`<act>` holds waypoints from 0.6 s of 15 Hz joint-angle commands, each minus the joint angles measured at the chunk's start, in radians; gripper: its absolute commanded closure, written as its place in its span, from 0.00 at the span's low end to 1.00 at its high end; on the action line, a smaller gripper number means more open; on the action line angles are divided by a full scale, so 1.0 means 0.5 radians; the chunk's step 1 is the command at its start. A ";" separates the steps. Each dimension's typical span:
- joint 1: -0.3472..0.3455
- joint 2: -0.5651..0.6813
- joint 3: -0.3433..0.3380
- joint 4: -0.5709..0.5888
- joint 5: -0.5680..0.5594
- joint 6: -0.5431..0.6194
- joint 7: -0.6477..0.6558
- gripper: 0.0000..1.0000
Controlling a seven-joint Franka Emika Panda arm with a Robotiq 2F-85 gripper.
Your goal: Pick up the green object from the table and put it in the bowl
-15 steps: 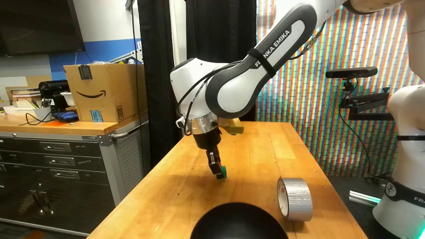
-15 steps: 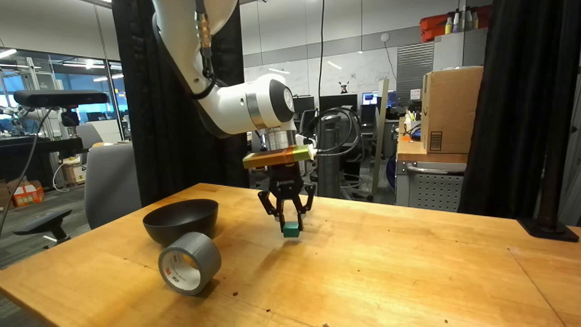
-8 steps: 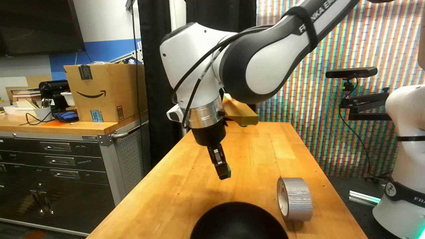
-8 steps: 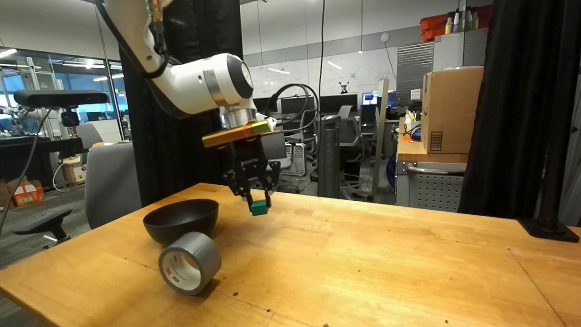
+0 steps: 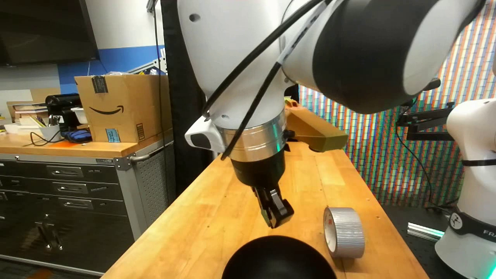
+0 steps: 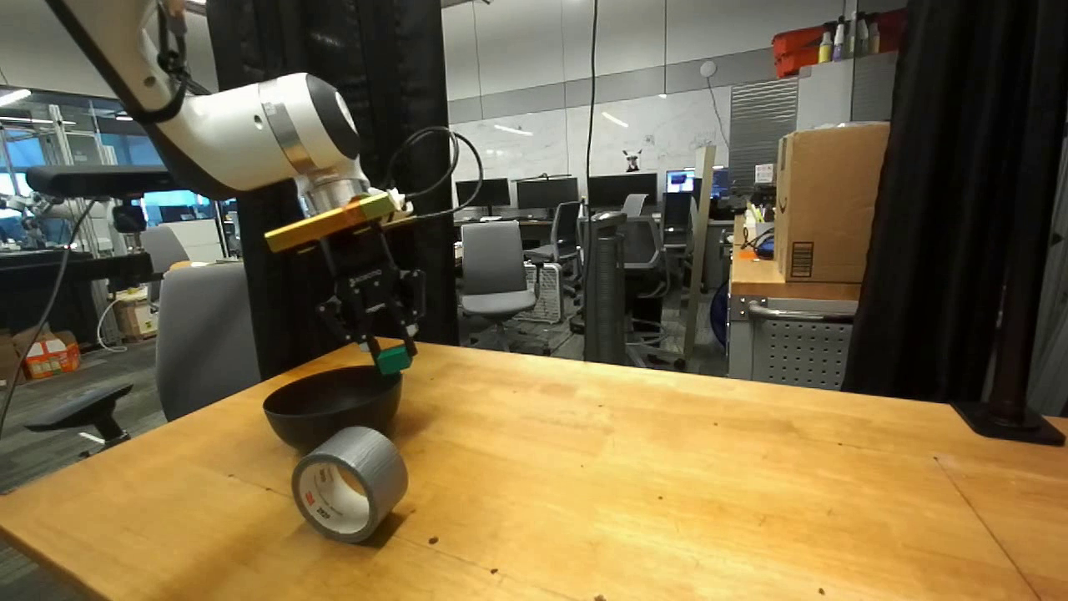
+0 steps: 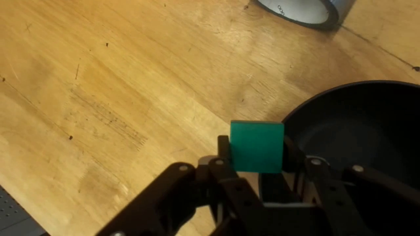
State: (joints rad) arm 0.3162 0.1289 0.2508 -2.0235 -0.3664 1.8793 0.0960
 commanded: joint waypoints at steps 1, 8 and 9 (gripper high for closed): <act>0.058 -0.019 0.059 0.061 -0.085 -0.125 0.023 0.84; 0.096 -0.024 0.137 0.153 -0.016 -0.207 -0.132 0.84; 0.093 -0.021 0.143 0.167 0.007 -0.212 -0.163 0.84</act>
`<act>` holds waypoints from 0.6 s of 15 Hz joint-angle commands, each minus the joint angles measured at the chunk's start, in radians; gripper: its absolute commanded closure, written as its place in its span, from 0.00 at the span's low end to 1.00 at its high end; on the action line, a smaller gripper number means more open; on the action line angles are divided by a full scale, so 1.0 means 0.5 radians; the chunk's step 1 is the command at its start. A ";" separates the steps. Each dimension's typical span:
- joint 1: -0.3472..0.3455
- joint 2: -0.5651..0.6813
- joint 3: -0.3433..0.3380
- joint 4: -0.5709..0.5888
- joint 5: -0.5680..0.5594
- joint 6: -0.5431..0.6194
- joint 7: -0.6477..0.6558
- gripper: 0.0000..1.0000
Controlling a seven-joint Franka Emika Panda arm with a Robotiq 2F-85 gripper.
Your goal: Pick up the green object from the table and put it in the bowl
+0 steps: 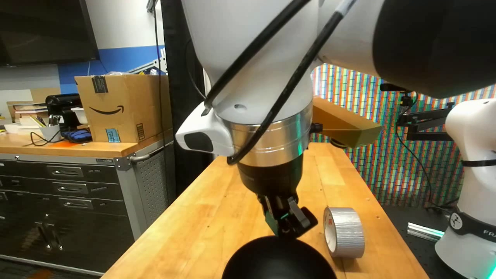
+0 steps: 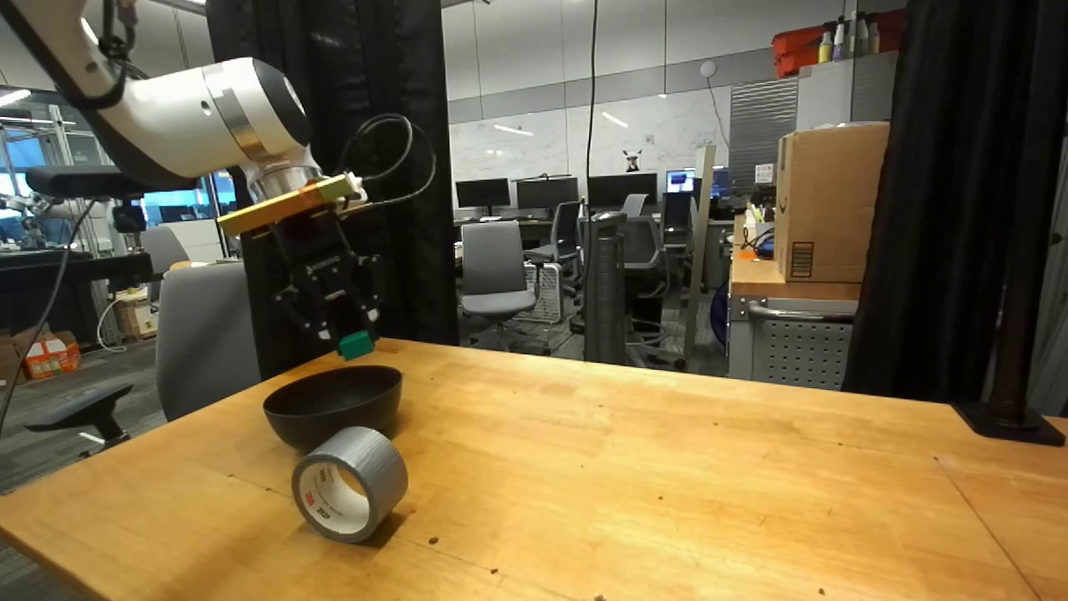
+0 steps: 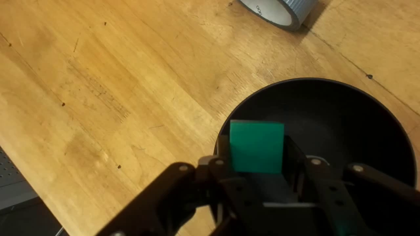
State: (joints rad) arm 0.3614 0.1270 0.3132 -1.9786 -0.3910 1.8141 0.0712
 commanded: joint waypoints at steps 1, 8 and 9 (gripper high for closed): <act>0.001 -0.015 0.023 0.091 0.078 -0.088 -0.145 0.84; -0.020 0.000 0.031 0.176 0.473 -0.214 -0.381 0.84; -0.019 0.001 0.030 0.180 0.503 -0.223 -0.384 0.84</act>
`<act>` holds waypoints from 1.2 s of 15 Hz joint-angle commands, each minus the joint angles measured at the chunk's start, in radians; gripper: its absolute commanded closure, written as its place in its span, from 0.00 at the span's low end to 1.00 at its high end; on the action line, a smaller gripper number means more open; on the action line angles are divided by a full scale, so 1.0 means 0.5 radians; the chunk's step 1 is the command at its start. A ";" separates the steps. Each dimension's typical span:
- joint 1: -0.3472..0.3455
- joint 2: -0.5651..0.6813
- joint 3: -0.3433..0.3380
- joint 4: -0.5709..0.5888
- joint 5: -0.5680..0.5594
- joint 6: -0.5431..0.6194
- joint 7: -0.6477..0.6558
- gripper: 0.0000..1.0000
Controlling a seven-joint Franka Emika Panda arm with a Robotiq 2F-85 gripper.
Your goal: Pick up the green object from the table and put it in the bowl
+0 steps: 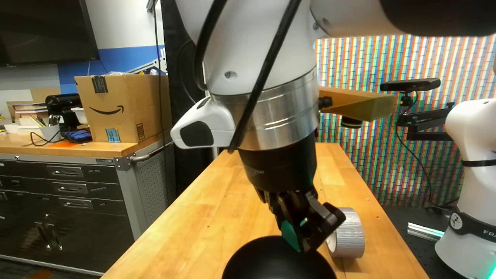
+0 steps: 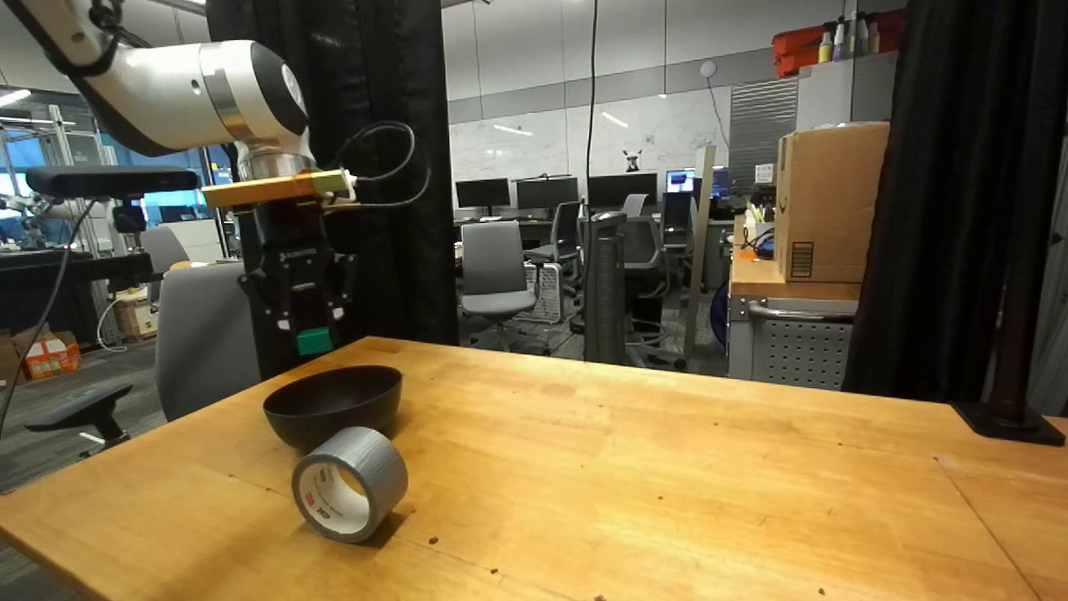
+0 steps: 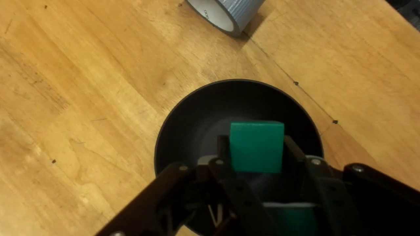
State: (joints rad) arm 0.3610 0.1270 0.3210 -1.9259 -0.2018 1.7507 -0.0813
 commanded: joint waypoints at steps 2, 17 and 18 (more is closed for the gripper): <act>-0.019 0.000 0.013 0.082 0.171 -0.110 -0.086 0.84; -0.007 0.021 0.008 0.025 0.124 -0.045 -0.037 0.34; -0.007 0.021 0.008 0.025 0.124 -0.045 -0.037 0.34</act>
